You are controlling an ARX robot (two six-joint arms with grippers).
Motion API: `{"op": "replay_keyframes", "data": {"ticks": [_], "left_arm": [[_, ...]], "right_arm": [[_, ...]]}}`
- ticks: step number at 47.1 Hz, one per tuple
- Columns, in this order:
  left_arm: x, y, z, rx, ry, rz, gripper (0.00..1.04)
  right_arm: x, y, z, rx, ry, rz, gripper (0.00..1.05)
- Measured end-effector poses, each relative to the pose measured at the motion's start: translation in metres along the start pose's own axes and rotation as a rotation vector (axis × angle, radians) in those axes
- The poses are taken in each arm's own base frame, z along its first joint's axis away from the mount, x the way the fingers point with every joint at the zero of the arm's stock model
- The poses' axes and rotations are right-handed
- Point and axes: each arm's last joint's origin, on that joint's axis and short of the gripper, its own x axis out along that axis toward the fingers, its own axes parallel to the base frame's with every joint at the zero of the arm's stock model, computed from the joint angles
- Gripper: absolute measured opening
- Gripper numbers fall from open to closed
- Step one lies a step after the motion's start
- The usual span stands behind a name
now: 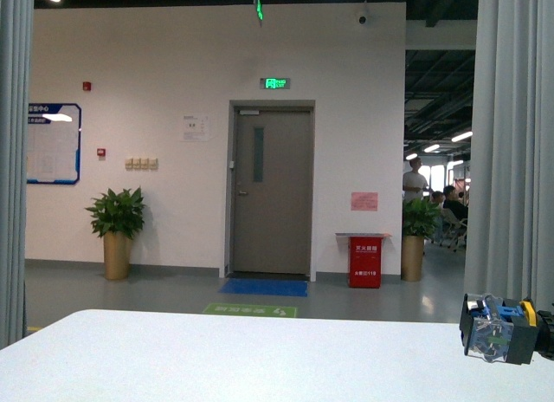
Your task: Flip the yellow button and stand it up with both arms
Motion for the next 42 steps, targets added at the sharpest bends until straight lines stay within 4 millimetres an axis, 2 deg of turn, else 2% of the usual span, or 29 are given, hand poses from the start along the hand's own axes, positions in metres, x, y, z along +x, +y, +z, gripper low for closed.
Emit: {"op": "replay_keyframes", "data": {"ticks": [8, 42], "left_arm": [[-0.014, 0.012, 0.001, -0.001, -0.003, 0.008, 0.04], [-0.044, 0.011, 0.012, -0.001, -0.040, 0.001, 0.04]], "right_arm": [[-0.001, 0.000, 0.002, 0.001, -0.006, 0.000, 0.38], [-0.006, 0.005, 0.010, 0.001, -0.015, 0.011, 0.38]]}}
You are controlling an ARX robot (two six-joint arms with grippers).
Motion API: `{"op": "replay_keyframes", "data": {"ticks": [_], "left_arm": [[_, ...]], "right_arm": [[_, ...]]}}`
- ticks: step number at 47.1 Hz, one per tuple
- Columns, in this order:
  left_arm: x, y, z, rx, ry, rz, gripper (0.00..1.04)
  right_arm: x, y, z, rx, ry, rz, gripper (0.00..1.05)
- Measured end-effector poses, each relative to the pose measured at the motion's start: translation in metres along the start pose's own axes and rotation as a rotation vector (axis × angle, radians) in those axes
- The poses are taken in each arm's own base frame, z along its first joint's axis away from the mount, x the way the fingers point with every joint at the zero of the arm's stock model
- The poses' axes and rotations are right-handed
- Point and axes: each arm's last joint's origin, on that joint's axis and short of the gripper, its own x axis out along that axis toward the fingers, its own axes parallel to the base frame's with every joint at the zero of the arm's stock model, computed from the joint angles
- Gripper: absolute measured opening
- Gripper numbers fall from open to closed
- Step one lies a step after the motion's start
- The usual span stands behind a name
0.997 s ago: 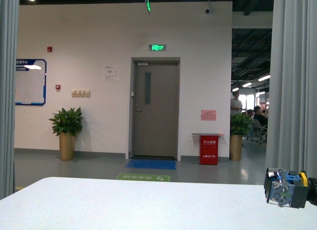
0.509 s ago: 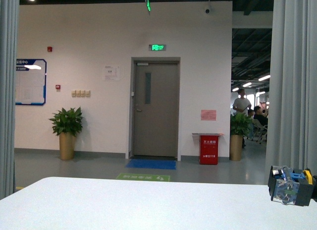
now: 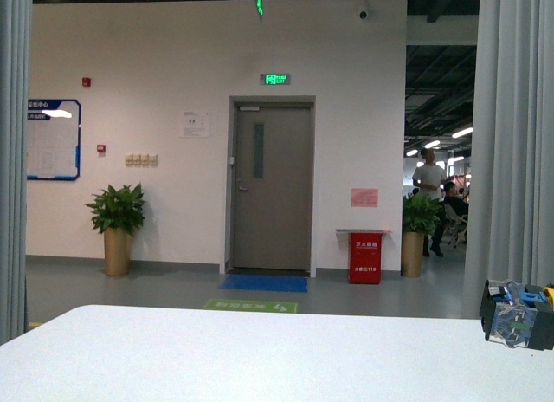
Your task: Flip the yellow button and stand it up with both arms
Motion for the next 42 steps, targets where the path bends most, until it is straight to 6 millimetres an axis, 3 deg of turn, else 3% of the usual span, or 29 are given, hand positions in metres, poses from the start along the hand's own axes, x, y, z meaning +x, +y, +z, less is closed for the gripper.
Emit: {"op": "replay_keyframes", "data": {"ticks": [42], "left_arm": [[-0.027, 0.000, -0.002, 0.000, 0.005, 0.000, 0.04]], "right_arm": [[-0.001, 0.000, 0.003, -0.002, -0.007, -0.002, 0.38]]}}
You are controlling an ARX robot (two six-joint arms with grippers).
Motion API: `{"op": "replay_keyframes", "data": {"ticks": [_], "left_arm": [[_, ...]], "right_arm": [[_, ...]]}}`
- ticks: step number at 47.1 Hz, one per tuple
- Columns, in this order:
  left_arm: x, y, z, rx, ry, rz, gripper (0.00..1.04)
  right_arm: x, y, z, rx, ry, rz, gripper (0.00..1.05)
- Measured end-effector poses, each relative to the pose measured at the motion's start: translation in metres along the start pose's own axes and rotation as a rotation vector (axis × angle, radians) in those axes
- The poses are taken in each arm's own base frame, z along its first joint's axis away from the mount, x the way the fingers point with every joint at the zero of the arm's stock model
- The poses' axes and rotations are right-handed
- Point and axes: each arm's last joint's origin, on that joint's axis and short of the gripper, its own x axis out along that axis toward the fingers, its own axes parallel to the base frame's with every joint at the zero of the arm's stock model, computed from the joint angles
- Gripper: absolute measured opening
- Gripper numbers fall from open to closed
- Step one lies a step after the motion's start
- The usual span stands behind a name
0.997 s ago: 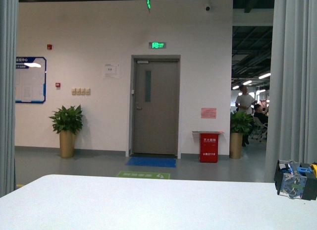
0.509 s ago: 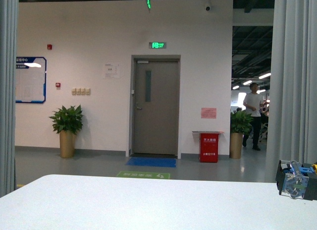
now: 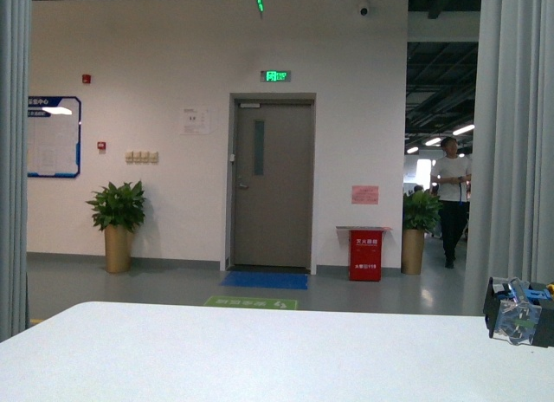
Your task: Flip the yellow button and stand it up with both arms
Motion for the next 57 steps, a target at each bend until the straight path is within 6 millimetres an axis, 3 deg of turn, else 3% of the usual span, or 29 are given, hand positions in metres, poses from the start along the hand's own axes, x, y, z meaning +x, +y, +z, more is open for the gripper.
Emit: {"op": "replay_keyframes", "data": {"ticks": [10, 19, 25, 34, 57], "left_arm": [[0.000, 0.000, 0.000, 0.000, 0.000, 0.000, 0.06], [0.000, 0.000, 0.000, 0.000, 0.000, 0.000, 0.43], [0.000, 0.000, 0.000, 0.000, 0.000, 0.000, 0.70], [0.000, 0.000, 0.000, 0.000, 0.000, 0.000, 0.99], [0.000, 0.000, 0.000, 0.001, 0.000, 0.000, 0.98]], "right_arm": [[0.000, -0.002, 0.001, -0.001, -0.004, -0.004, 0.38], [0.001, 0.000, 0.003, -0.078, -0.024, 0.011, 0.38], [0.006, 0.011, 0.005, -0.245, -0.057, 0.037, 0.38], [0.016, 0.025, 0.008, -0.523, -0.110, 0.072, 0.38], [0.043, 0.042, 0.012, -1.187, -0.158, 0.019, 0.38]]}}
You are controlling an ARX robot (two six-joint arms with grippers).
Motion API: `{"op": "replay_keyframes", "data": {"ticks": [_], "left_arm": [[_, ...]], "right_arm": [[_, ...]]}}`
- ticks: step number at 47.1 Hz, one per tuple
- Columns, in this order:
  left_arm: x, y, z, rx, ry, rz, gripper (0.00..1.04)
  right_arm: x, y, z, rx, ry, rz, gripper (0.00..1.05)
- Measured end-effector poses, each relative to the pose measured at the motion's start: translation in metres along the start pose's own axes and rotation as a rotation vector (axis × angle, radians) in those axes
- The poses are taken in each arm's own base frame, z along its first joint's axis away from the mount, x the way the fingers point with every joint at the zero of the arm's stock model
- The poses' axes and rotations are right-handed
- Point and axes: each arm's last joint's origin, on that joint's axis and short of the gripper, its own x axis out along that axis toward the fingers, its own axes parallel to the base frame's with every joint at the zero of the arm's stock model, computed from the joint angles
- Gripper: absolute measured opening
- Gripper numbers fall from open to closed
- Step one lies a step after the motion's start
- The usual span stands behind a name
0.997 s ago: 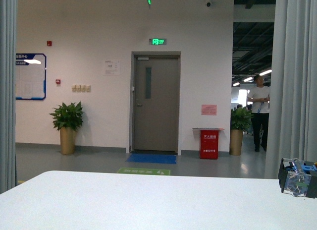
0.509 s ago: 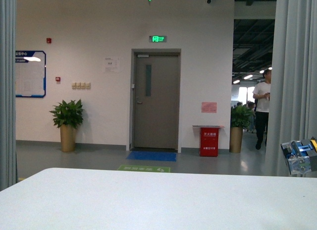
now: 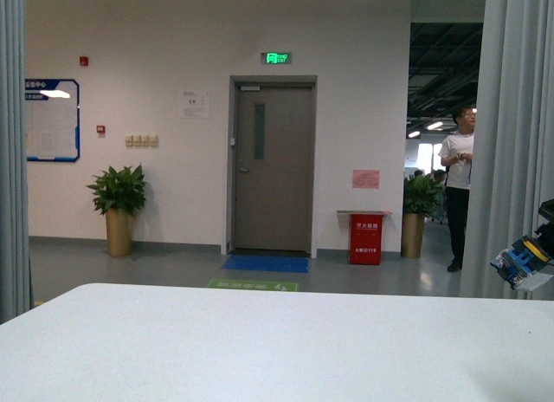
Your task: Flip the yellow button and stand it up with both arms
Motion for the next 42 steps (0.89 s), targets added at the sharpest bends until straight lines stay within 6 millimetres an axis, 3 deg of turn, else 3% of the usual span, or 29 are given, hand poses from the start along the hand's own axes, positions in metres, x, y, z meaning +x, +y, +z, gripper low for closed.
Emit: {"op": "replay_keyframes", "data": {"ticks": [17, 27, 42], "left_arm": [[0.000, 0.000, 0.000, 0.000, 0.000, 0.000, 0.98], [0.000, 0.000, 0.000, 0.000, 0.000, 0.000, 0.98], [0.000, 0.000, 0.000, 0.000, 0.000, 0.000, 0.98]], "right_arm": [[0.026, -0.014, 0.005, -0.252, 0.096, -0.153, 0.38], [0.042, -0.042, 0.009, -0.335, 0.157, -0.253, 0.38], [0.046, -0.076, 0.018, -0.378, 0.201, -0.413, 0.38]]}}
